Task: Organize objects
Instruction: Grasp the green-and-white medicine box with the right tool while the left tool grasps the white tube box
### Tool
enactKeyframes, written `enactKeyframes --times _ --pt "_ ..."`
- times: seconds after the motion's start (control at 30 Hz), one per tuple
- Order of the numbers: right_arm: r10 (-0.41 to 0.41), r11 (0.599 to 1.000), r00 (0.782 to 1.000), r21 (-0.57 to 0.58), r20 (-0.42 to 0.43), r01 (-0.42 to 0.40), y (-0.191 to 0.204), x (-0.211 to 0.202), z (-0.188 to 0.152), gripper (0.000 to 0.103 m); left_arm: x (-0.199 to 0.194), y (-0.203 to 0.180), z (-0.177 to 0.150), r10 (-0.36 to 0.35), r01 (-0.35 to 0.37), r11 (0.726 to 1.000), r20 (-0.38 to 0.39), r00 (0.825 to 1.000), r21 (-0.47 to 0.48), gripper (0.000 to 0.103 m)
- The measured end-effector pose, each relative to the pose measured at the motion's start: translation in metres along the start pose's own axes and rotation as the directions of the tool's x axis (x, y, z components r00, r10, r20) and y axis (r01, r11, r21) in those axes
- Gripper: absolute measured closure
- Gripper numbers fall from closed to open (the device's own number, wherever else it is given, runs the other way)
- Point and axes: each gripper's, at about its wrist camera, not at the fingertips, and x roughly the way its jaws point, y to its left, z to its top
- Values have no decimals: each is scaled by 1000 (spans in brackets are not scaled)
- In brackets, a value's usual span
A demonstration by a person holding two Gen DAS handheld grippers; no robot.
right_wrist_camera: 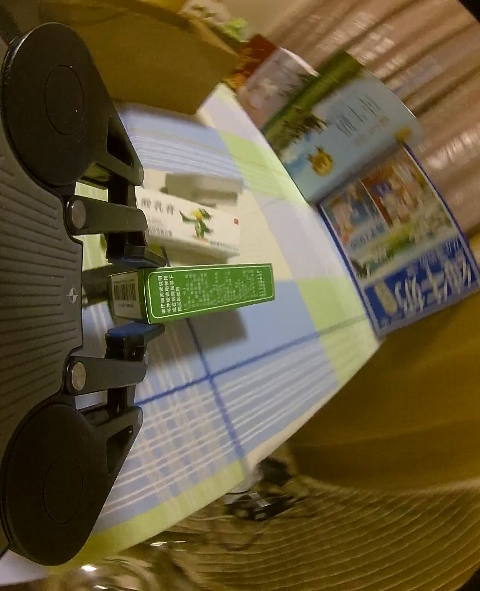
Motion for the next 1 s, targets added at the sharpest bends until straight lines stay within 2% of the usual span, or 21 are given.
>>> enactKeyframes --times 0.1,0.17,0.27,0.4,0.5,0.6,0.63,0.67,0.93,1.0 --pt "-67 997 997 -27 36 68 -4 -6 3 62 3 -4 4 -11 11 1000 11 1000 13 4" --pt "-114 989 991 -86 70 120 0 -9 3 47 7 -6 8 -15 14 999 25 1000 31 5" --pt "-156 972 983 -162 102 171 5 -11 0 42 18 -8 16 -16 13 998 42 999 69 10" --pt "-158 967 981 -182 110 176 4 -7 -4 39 35 -8 26 -25 19 994 53 998 103 13" --pt "-160 957 979 -225 122 185 6 -4 -6 38 50 -9 30 -41 36 993 39 998 112 23" --pt "-179 927 976 -309 126 210 13 3 -10 37 64 -10 32 -37 35 992 16 999 123 42" --pt "-181 918 976 -335 125 213 15 6 -11 36 67 -11 32 -31 30 992 11 999 126 56" --pt "-173 912 978 -355 120 205 16 8 -12 36 69 -12 31 -29 28 991 4 1000 131 67" --pt "-188 889 977 -404 103 214 20 29 -15 36 53 -12 11 -44 46 989 -14 999 139 70" --pt "-199 889 977 -405 83 215 19 30 -16 44 43 -12 2 -35 37 991 -18 999 130 70"
